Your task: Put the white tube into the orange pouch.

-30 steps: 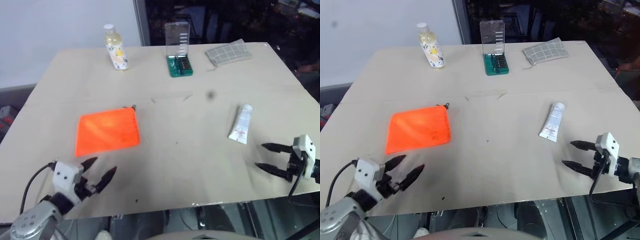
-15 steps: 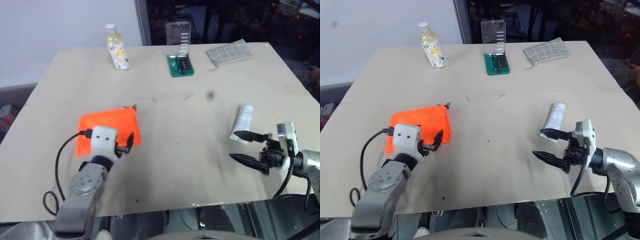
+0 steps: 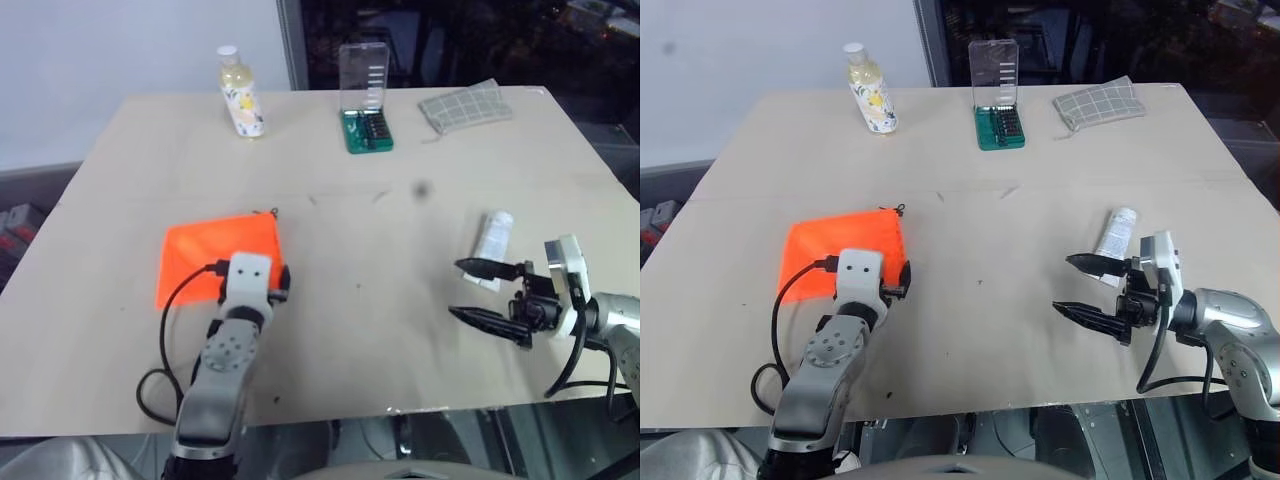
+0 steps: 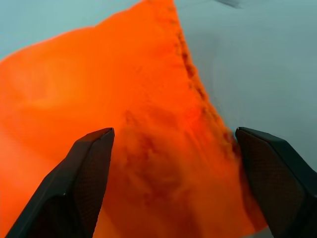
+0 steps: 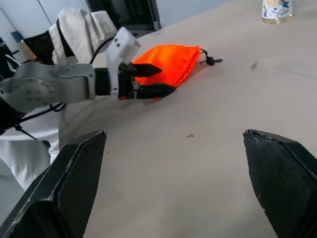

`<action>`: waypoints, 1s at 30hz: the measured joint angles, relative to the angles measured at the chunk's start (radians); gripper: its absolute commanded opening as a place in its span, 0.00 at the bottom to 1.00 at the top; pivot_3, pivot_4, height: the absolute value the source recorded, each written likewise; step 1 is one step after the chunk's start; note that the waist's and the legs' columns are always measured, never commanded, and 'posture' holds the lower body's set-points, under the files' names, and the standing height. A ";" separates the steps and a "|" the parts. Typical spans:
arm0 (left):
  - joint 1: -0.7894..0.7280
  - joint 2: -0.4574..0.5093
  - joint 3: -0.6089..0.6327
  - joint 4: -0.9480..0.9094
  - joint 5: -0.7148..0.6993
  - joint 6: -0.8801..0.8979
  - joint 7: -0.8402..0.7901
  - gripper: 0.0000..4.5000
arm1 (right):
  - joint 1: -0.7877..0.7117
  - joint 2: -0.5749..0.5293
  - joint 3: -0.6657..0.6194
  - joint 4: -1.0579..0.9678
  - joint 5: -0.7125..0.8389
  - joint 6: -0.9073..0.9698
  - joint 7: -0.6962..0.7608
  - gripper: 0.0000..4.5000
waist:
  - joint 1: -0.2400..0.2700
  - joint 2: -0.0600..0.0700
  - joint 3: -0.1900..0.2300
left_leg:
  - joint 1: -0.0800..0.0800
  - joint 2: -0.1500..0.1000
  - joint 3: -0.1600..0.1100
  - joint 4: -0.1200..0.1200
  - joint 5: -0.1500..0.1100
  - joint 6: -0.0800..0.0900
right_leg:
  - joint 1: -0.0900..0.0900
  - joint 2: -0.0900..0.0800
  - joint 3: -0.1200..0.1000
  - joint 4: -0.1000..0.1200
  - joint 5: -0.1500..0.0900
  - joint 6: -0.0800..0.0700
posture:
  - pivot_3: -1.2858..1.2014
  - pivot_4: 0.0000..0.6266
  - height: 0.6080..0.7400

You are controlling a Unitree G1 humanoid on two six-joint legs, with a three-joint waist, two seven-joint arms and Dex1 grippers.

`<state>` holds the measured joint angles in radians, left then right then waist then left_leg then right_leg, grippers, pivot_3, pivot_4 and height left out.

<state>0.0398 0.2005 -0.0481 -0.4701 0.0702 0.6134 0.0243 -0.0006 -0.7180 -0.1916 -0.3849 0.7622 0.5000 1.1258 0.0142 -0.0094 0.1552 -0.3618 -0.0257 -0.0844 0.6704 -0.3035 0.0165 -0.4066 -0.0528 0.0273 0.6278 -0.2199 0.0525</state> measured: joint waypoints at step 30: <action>0.160 -0.018 0.080 -0.149 -0.063 -0.059 -0.116 0.01 | -0.146 0.244 -0.026 0.228 -0.404 0.014 -0.754 1.00 | -0.002 0.000 -0.002 | -0.002 0.000 0.002 -0.001 0.003 -0.005 | -0.004 -0.001 0.003 0.003 0.000 0.000 | 0.52 0.24 1.00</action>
<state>0.1996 0.1828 0.0322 -0.6189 0.0067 0.5539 -0.0921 -0.1462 -0.4743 -0.2173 -0.1565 0.3587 0.5140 0.3722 0.0124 -0.0095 0.1533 -0.3642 -0.0252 -0.0824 0.6697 -0.3005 0.0112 -0.4109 -0.0539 0.0300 0.6305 -0.2199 0.0523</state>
